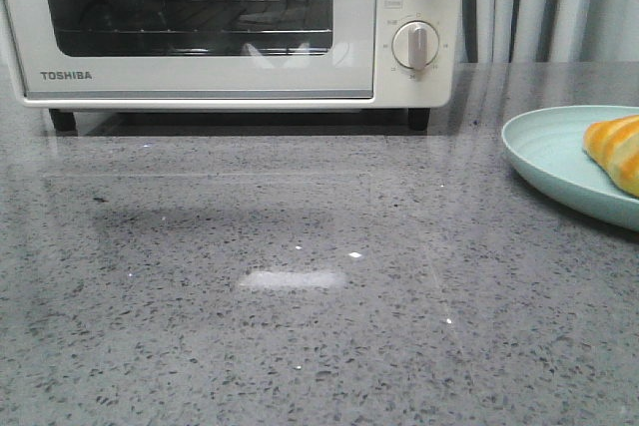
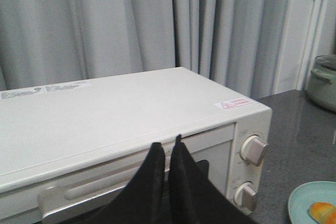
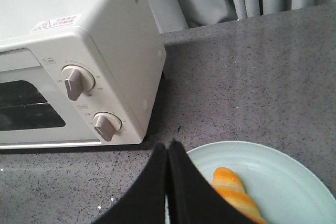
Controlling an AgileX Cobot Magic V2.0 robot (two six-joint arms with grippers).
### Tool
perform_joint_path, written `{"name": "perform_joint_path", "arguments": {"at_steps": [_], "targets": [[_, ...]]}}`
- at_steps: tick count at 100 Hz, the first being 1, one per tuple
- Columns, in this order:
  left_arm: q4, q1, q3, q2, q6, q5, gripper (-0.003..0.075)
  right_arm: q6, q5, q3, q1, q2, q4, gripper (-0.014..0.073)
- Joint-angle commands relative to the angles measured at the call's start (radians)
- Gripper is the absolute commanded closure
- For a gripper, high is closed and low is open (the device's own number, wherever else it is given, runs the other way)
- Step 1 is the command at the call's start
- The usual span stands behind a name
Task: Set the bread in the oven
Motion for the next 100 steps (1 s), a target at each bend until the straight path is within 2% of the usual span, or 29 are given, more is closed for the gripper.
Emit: {"name": "perform_joint_path", "arguments": {"at_steps": [1,28,58,100], "targets": [[0.001,0.023,-0.037,0.015,0.000,-0.100,0.0740,-0.012,-0.062,-0.040,0.001,0.000,-0.013,0.0662],[0.001,0.088,-0.037,0.101,0.000,-0.164,0.0740,-0.012,-0.062,-0.040,0.001,0.000,-0.013,0.0662],[0.001,0.090,-0.039,0.199,0.000,-0.265,0.0740,-0.012,-0.065,-0.040,0.001,0.000,-0.025,0.0662],[0.004,0.121,-0.039,0.277,0.000,-0.289,0.0740,-0.012,-0.067,-0.040,0.001,0.000,-0.027,0.0662]]}}
